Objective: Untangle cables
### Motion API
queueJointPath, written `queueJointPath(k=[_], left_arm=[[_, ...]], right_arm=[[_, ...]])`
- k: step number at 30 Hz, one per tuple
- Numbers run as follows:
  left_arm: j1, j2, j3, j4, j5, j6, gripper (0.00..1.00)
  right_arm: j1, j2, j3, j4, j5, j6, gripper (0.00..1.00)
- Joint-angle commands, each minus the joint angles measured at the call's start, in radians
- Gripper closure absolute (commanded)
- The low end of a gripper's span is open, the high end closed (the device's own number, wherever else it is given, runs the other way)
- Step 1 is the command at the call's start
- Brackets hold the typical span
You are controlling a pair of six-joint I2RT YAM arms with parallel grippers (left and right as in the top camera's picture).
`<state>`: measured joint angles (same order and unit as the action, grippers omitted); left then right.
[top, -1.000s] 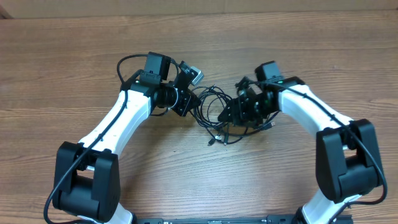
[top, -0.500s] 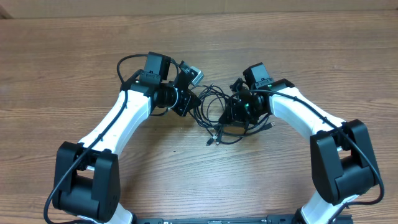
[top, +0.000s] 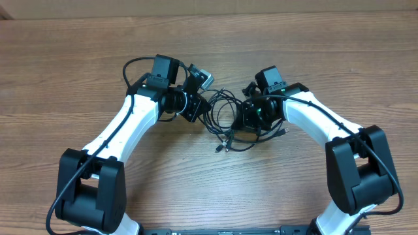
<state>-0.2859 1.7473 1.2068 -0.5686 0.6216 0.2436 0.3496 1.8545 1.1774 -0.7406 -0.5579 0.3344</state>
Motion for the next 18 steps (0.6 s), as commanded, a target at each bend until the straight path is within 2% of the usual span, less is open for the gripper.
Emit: queueJointPath(k=[1, 4, 6, 9, 14, 18], left_arm=[[0.004, -0.019, 0.023, 0.000, 0.025, 0.019, 0.95], [0.004, -0.019, 0.023, 0.000, 0.025, 0.019, 0.95], [0.004, -0.019, 0.023, 0.000, 0.025, 0.019, 0.95], [0.004, -0.019, 0.023, 0.000, 0.025, 0.019, 0.95], [0.004, -0.019, 0.023, 0.001, 0.025, 0.019, 0.95], [0.004, -0.019, 0.023, 0.001, 0.025, 0.019, 0.95]], right_arm=[[0.009, 0.005, 0.018, 0.007, 0.007, 0.003, 0.70], [0.009, 0.005, 0.018, 0.006, 0.008, 0.003, 0.62], [0.009, 0.005, 0.018, 0.002, 0.036, 0.034, 0.62], [0.016, 0.005, 0.017, -0.011, 0.101, 0.128, 0.63], [0.050, 0.005, 0.008, 0.017, 0.114, 0.154, 0.64], [0.064, 0.005, 0.008, 0.029, 0.120, 0.164, 0.73]])
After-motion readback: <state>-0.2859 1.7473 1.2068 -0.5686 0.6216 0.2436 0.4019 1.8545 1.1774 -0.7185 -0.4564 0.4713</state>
